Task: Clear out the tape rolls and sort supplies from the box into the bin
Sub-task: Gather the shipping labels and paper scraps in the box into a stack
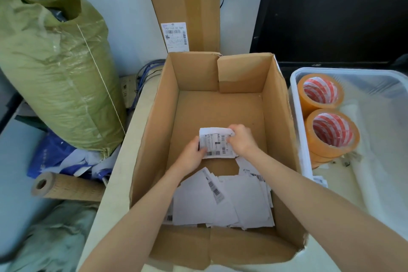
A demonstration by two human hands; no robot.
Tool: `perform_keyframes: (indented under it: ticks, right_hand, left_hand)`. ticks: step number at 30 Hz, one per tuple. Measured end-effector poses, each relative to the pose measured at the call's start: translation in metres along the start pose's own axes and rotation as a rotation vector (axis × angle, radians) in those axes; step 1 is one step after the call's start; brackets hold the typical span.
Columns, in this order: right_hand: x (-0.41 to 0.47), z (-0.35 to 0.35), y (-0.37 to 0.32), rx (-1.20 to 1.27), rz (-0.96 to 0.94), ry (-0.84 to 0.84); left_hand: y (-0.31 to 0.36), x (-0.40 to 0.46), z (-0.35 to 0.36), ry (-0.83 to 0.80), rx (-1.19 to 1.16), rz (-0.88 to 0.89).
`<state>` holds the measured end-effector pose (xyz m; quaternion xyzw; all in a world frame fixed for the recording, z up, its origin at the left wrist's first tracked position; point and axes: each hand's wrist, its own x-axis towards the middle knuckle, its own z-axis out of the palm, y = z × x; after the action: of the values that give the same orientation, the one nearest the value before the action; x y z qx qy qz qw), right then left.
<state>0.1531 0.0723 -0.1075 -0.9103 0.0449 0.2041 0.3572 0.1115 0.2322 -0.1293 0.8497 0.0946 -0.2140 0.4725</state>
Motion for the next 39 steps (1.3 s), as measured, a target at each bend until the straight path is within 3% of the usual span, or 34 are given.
perform_keyframes:
  ticks: [3,8,13,16,21,24,26,30,35,39]
  right_hand:
    - [-0.003,-0.022,-0.013,-0.115,-0.063,-0.01]
    - [-0.027,-0.062,-0.022,-0.176,-0.19,-0.028]
    - [-0.056,-0.073,-0.006,-0.091,-0.154,-0.082]
    - [-0.06,-0.071,0.005,-0.079,-0.12,-0.107]
    - [-0.056,-0.072,0.007,-0.053,-0.116,-0.082]
    - [-0.056,-0.072,0.008,-0.039,-0.117,-0.071]
    - [-0.057,-0.072,0.009,-0.032,-0.117,-0.065]
    - [-0.057,-0.07,0.008,-0.037,-0.118,-0.039]
    - [-0.059,-0.068,0.007,-0.025,-0.153,-0.045]
    - [-0.058,-0.071,0.004,0.219,-0.126,-0.122]
  left_hand:
    - [0.009,-0.004,-0.019,-0.118,0.375,-0.006]
    - [0.01,-0.037,-0.015,-0.472,0.914,0.012]
    - [-0.005,-0.053,0.007,-0.478,1.513,0.375]
    - [-0.011,-0.051,0.013,-0.5,1.602,0.565]
    - [-0.014,-0.051,0.005,-0.53,1.625,0.642]
    - [-0.004,-0.052,-0.002,-0.511,1.531,0.653]
    - [0.015,-0.052,-0.014,-0.486,1.367,0.571]
    - [0.044,-0.056,-0.051,-0.265,0.796,0.469]
    - [0.054,-0.073,-0.074,0.076,0.091,0.473]
    - [0.054,-0.074,-0.07,0.069,-0.041,0.443]
